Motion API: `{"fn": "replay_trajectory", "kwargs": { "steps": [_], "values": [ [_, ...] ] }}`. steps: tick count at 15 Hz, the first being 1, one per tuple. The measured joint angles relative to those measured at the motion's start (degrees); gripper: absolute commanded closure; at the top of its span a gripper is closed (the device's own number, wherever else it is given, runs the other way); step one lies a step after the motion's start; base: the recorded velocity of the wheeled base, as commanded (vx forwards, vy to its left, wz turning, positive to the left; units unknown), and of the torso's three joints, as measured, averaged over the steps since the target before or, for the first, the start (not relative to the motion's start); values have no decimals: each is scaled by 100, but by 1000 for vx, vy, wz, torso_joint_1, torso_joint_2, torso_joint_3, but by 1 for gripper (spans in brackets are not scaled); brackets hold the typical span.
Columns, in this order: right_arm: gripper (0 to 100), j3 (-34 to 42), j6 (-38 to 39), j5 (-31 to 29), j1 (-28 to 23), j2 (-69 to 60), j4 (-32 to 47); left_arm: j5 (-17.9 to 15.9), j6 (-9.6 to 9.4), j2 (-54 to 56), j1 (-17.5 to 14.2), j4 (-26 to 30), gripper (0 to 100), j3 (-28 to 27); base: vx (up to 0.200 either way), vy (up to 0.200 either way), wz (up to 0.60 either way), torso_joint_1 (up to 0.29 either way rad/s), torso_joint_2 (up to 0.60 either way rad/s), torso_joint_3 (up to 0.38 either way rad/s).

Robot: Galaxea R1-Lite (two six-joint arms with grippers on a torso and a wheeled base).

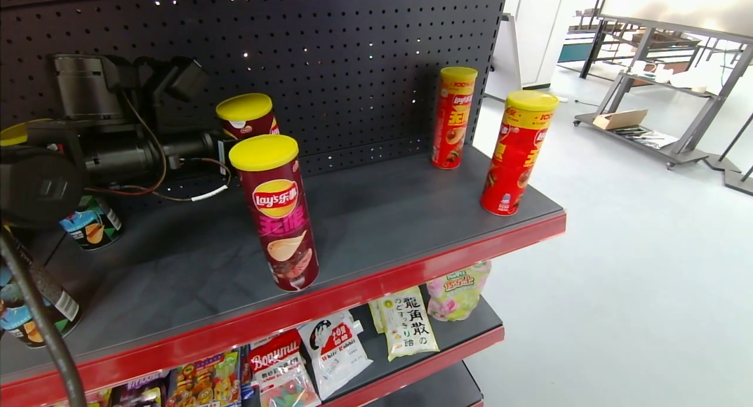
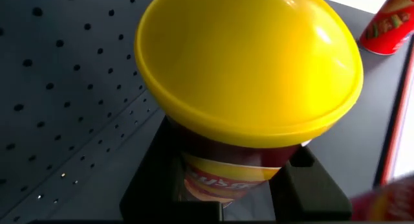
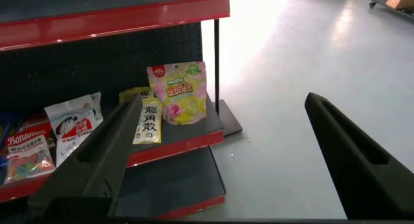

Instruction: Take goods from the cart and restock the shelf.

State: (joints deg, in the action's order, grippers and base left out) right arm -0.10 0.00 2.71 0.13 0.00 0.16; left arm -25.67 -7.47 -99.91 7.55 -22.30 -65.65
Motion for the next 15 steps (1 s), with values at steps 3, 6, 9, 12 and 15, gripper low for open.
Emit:
{"fn": "replay_trajectory", "kwargs": {
  "steps": [3,6,9,12,15],
  "values": [
    [0,0,0,0,0,0,0,9,9,-204,2,5,100,-177,0,0,0,0,0,0],
    [0,0,0,0,5,0,2,11,4,-311,17,24,100,-257,0,0,0,0,0,0],
    [0,0,0,0,2,0,0,11,1,-350,28,33,100,-268,0,0,0,0,0,0],
    [0,0,0,0,5,0,0,9,6,-358,68,35,100,-266,0,0,0,0,0,0],
    [0,0,0,-2,5,0,2,11,4,-361,68,35,100,-257,0,0,0,0,0,0]
  ]
}}
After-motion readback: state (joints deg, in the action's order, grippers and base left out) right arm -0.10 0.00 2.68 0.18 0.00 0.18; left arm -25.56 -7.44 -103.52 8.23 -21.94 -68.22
